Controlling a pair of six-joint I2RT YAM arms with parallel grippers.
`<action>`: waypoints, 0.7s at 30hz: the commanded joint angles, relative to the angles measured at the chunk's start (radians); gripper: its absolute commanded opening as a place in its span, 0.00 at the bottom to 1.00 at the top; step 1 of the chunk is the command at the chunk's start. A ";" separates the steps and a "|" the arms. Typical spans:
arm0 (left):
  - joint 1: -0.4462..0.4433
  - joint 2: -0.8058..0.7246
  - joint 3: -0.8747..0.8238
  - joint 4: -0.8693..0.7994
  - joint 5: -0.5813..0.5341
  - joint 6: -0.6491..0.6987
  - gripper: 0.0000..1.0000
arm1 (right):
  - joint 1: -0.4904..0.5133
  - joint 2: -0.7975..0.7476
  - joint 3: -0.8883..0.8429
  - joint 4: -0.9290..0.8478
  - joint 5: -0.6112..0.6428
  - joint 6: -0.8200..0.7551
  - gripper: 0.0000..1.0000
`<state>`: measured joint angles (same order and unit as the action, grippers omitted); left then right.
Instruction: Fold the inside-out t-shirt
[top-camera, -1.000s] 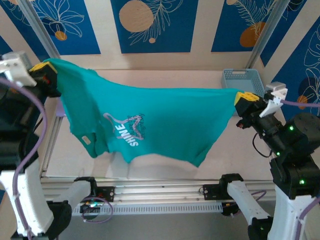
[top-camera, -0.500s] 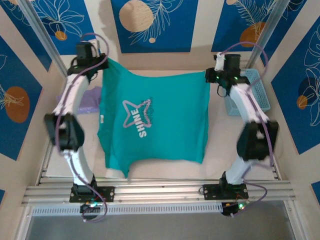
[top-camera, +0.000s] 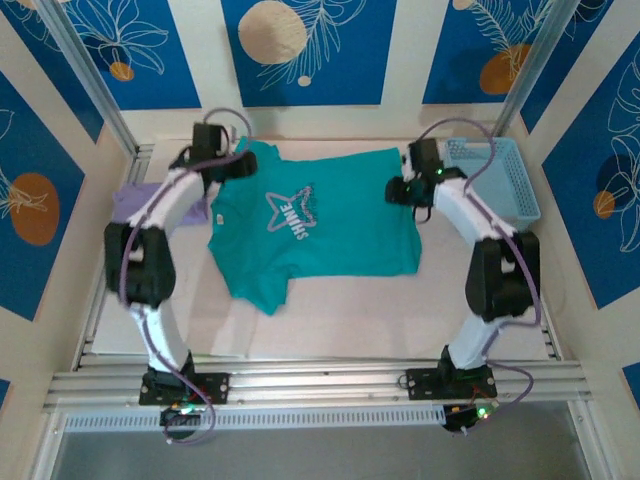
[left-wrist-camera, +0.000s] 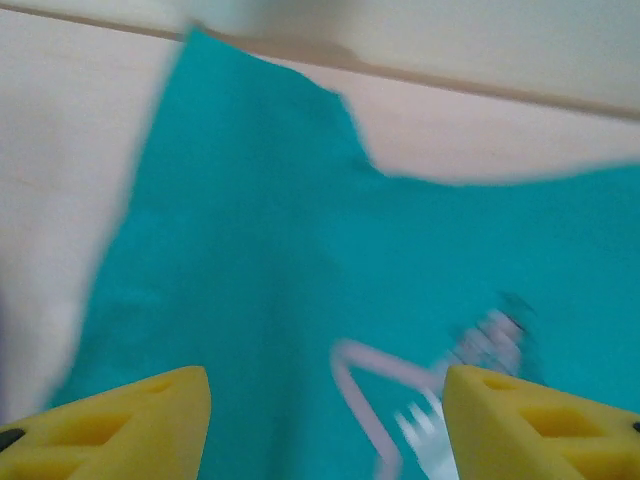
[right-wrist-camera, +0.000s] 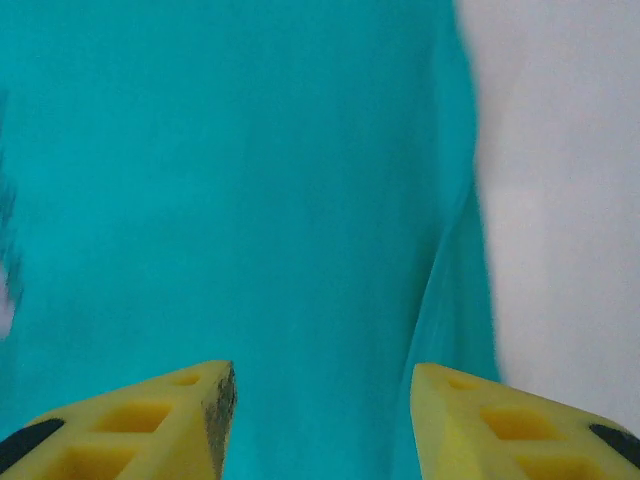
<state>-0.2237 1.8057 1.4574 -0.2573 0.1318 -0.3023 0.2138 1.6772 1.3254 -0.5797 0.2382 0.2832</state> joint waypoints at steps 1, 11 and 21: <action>-0.169 -0.152 -0.318 0.402 0.132 0.010 0.60 | 0.073 -0.104 -0.179 -0.123 0.139 0.094 0.51; -0.582 -0.048 -0.448 0.410 0.008 0.444 0.59 | 0.061 -0.050 -0.293 -0.150 0.196 0.142 0.49; -0.658 0.173 -0.286 0.218 -0.050 0.567 0.55 | 0.060 0.105 -0.235 -0.132 0.194 0.109 0.46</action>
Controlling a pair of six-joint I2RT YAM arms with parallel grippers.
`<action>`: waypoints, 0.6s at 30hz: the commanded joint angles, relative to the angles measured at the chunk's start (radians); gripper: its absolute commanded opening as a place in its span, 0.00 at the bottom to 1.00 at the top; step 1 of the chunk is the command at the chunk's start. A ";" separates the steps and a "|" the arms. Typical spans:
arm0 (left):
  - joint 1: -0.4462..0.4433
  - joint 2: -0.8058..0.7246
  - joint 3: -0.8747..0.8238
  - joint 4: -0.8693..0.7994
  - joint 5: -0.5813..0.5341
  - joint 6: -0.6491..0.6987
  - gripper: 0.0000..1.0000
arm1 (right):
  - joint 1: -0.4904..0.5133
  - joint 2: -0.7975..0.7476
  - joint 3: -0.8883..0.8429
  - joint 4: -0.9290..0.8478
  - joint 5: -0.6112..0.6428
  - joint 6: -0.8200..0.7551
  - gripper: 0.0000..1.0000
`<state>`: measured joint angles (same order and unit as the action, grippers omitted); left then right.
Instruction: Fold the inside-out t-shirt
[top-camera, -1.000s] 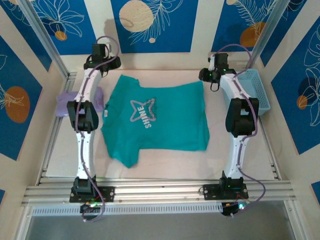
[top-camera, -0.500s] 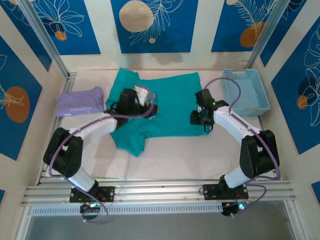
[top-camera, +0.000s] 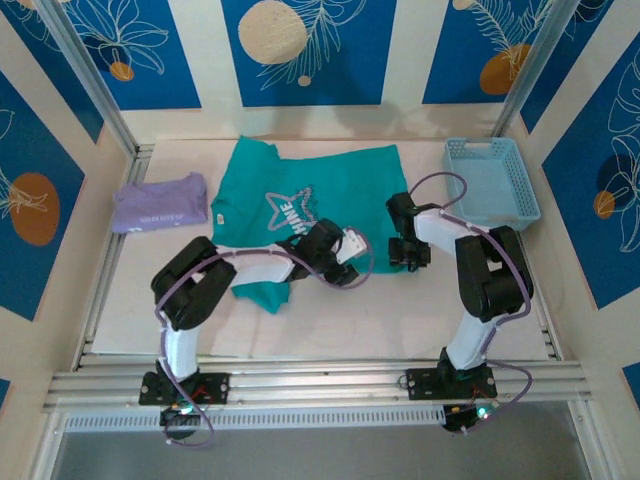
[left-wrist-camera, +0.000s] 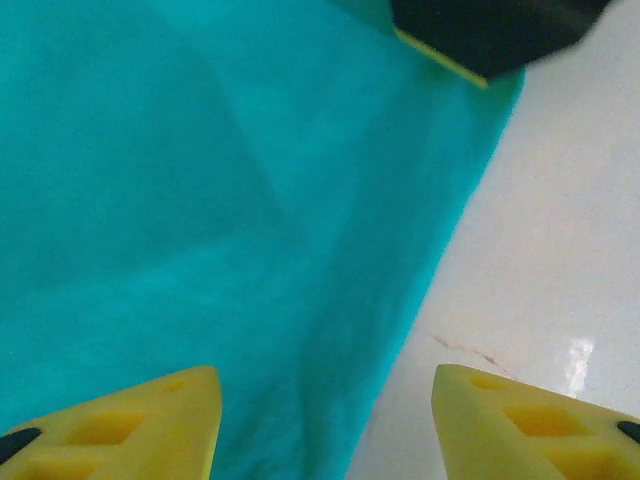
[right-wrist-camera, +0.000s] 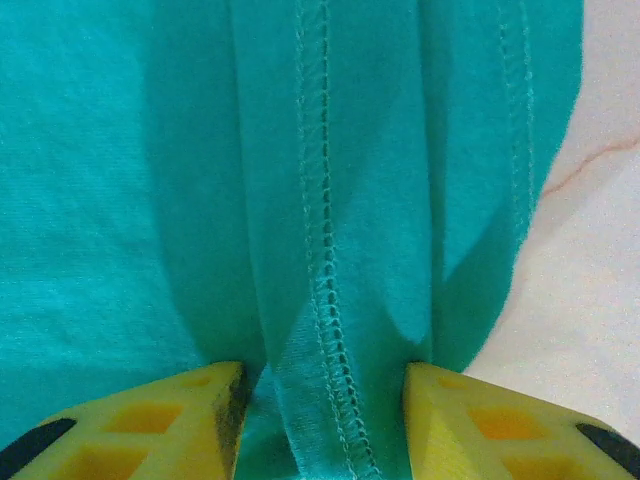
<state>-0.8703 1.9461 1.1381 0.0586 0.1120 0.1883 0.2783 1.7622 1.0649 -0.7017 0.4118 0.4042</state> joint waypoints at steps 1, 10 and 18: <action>-0.013 0.044 0.039 -0.104 -0.035 0.078 0.54 | -0.005 0.033 0.031 -0.013 0.029 -0.015 0.46; 0.005 0.099 0.062 -0.132 -0.085 0.085 0.20 | -0.007 -0.047 -0.001 0.023 0.003 -0.063 0.14; 0.052 -0.024 -0.036 -0.141 -0.003 -0.008 0.00 | -0.015 -0.280 -0.053 0.051 -0.263 -0.144 0.05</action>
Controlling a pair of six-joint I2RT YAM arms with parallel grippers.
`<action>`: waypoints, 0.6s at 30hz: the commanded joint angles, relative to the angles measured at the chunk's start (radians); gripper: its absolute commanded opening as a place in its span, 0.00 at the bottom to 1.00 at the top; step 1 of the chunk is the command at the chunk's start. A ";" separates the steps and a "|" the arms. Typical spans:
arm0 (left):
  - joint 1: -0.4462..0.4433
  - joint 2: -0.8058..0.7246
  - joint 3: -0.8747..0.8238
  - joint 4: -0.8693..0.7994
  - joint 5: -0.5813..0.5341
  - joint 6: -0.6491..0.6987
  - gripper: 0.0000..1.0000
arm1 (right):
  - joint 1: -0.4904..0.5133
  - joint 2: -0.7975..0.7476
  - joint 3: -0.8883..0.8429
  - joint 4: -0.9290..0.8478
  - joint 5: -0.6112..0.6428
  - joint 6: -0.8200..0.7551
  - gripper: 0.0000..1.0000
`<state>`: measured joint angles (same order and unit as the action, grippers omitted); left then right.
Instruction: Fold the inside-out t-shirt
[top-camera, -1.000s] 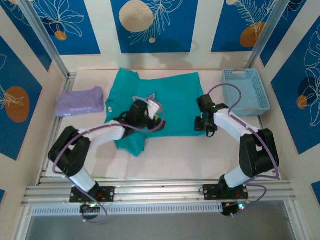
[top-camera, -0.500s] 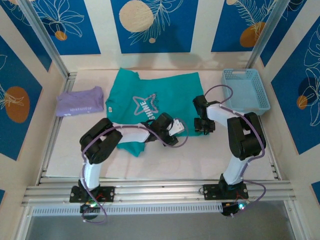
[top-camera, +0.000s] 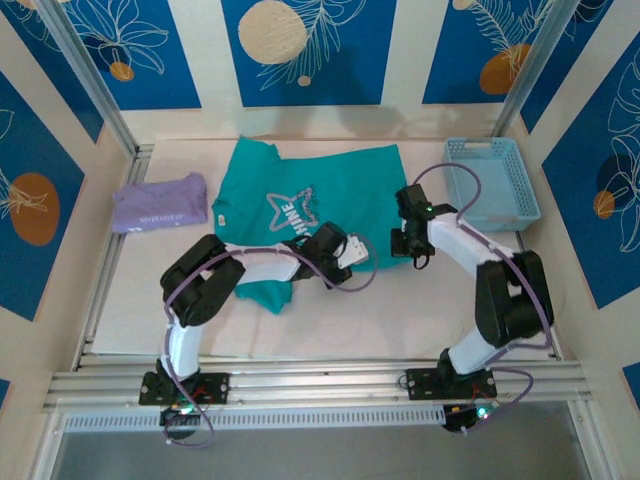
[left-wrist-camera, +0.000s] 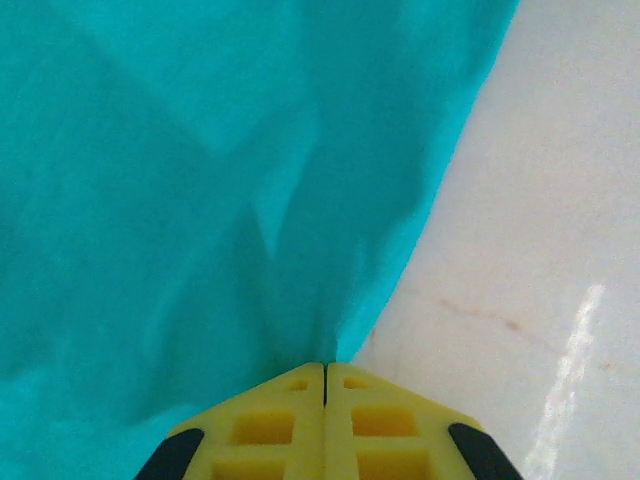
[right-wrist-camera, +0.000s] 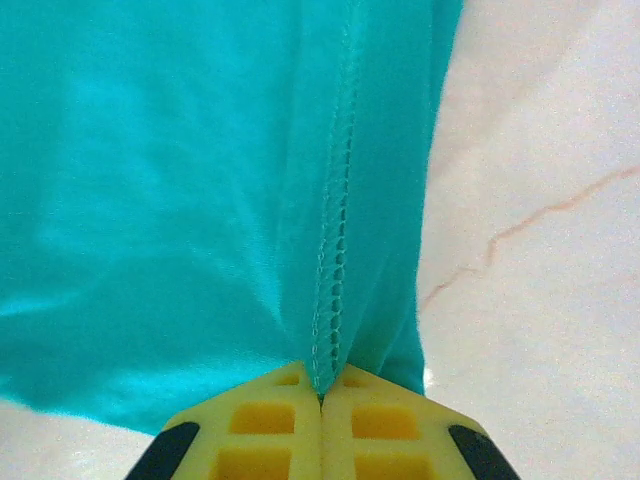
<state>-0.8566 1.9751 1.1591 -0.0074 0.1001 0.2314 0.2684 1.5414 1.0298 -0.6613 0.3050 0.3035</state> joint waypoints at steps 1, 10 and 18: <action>0.050 -0.087 -0.087 -0.078 0.024 -0.086 0.00 | -0.003 -0.078 -0.020 0.008 -0.220 -0.052 0.05; 0.085 -0.373 -0.369 -0.040 0.079 -0.256 0.00 | 0.003 -0.124 -0.057 0.053 -0.655 -0.062 0.05; 0.009 -0.373 -0.331 0.105 0.035 -0.170 0.46 | -0.007 -0.071 -0.087 0.103 -0.754 -0.038 0.04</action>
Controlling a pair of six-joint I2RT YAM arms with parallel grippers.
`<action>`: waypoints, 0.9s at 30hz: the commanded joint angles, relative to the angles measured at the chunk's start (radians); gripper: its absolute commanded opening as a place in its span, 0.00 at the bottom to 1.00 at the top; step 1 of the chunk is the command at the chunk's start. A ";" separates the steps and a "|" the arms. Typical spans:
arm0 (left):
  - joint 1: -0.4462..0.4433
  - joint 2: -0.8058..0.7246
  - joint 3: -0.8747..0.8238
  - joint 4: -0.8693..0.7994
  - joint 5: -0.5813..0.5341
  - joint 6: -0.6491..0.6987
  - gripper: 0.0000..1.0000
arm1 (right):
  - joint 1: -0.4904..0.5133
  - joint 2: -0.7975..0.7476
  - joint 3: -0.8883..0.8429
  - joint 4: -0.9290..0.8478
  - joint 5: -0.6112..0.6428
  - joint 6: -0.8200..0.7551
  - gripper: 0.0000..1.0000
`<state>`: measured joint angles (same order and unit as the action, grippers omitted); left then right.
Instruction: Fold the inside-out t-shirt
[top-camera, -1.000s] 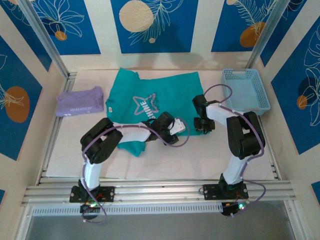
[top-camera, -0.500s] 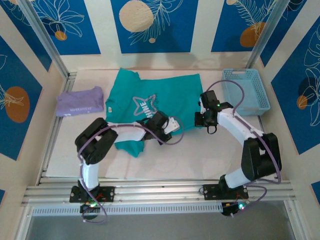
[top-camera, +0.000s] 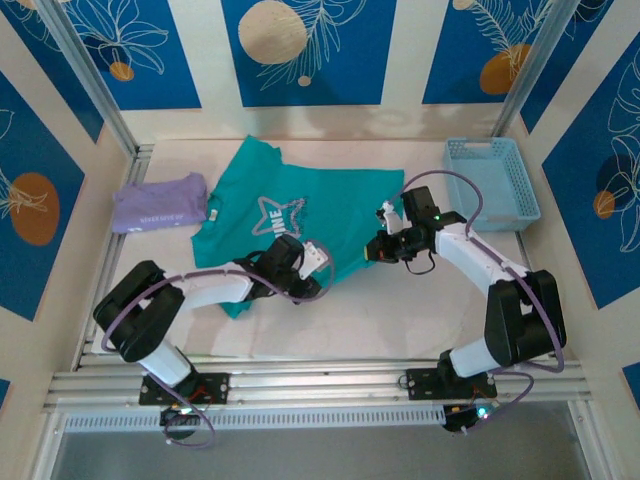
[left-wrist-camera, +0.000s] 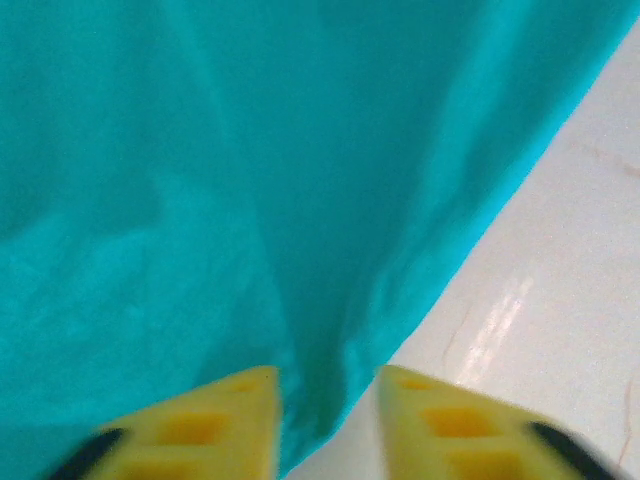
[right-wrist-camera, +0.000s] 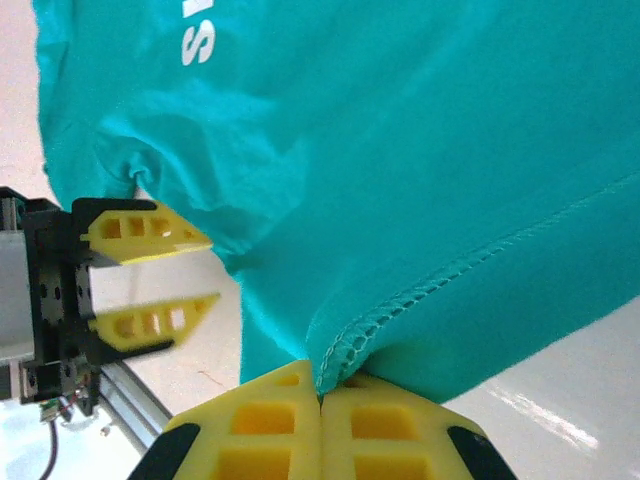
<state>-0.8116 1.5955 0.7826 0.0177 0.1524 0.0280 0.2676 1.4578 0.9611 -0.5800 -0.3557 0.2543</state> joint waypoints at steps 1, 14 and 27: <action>-0.048 0.014 0.060 0.098 -0.031 0.047 0.52 | -0.006 0.013 -0.020 0.022 -0.095 0.014 0.04; -0.103 0.226 0.260 0.202 0.021 0.068 0.34 | -0.023 0.009 -0.015 -0.023 -0.070 0.003 0.05; -0.011 0.285 0.197 0.480 0.405 -0.360 0.00 | -0.032 0.079 0.132 0.024 0.292 0.093 0.21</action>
<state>-0.8394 1.8530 0.9958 0.3904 0.4358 -0.1867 0.2401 1.5570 1.0691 -0.5667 -0.1452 0.3183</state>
